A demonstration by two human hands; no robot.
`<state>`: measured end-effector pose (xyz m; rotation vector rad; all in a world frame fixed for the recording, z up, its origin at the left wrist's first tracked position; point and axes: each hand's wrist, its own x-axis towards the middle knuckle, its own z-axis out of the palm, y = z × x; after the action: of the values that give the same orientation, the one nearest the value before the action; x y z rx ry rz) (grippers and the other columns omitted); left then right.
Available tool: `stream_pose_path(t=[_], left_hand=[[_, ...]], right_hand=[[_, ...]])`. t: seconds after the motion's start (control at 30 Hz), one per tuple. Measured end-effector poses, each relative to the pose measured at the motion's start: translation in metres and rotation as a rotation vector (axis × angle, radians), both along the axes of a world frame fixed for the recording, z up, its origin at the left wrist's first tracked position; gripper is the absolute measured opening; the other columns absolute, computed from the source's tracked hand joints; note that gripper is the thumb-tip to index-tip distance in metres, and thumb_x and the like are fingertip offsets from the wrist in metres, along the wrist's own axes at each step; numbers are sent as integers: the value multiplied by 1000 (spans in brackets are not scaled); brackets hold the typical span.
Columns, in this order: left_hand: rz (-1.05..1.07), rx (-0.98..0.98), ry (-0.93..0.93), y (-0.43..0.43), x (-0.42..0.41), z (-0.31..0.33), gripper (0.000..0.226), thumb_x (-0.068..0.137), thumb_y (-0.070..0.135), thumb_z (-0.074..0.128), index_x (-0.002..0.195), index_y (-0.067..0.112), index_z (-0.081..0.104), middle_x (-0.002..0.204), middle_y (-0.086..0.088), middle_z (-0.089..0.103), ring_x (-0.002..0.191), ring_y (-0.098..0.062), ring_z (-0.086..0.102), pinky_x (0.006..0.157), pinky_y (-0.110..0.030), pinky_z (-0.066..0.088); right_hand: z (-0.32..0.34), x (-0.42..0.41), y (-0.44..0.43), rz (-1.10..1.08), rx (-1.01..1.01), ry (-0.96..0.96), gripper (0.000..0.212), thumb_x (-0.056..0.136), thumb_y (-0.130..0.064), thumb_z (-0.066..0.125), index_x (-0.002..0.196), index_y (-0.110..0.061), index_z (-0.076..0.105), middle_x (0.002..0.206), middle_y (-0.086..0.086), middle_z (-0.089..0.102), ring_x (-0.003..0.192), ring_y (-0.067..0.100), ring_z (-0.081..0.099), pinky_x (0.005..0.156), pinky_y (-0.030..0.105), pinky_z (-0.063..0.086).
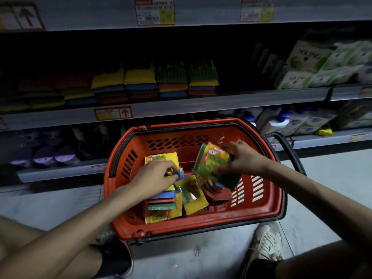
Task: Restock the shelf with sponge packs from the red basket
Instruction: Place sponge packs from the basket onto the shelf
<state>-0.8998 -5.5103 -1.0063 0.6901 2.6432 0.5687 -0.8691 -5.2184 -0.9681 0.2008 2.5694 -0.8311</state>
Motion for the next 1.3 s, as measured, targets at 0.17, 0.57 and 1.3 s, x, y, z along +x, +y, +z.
stream_pose_path(t=[0.17, 0.57, 1.3], left_hand=[[357, 550, -492, 27, 2, 12, 52, 84, 69, 67, 123, 35, 66, 120, 6, 71, 104, -12, 70, 92, -37, 58], [631, 820, -692, 28, -2, 18, 88, 57, 74, 80, 133, 34, 60, 131, 8, 66, 121, -15, 60, 91, -45, 57], [902, 883, -525, -34, -17, 13, 34, 87, 49, 75, 113, 28, 70, 106, 10, 77, 103, -7, 69, 75, -32, 57]], right_hand=[[19, 5, -10, -245, -483, -121, 81, 67, -39, 90, 134, -18, 50, 118, 5, 67, 103, 21, 71, 86, 33, 60], [-5, -10, -23, -340, -725, -169, 60, 86, -64, 65, 119, -14, 69, 101, 8, 64, 93, 25, 61, 96, 42, 49], [-67, -3, -148, -127, -402, -347, 51, 94, -66, 55, 110, -18, 56, 102, 4, 65, 95, 26, 65, 81, 44, 57]])
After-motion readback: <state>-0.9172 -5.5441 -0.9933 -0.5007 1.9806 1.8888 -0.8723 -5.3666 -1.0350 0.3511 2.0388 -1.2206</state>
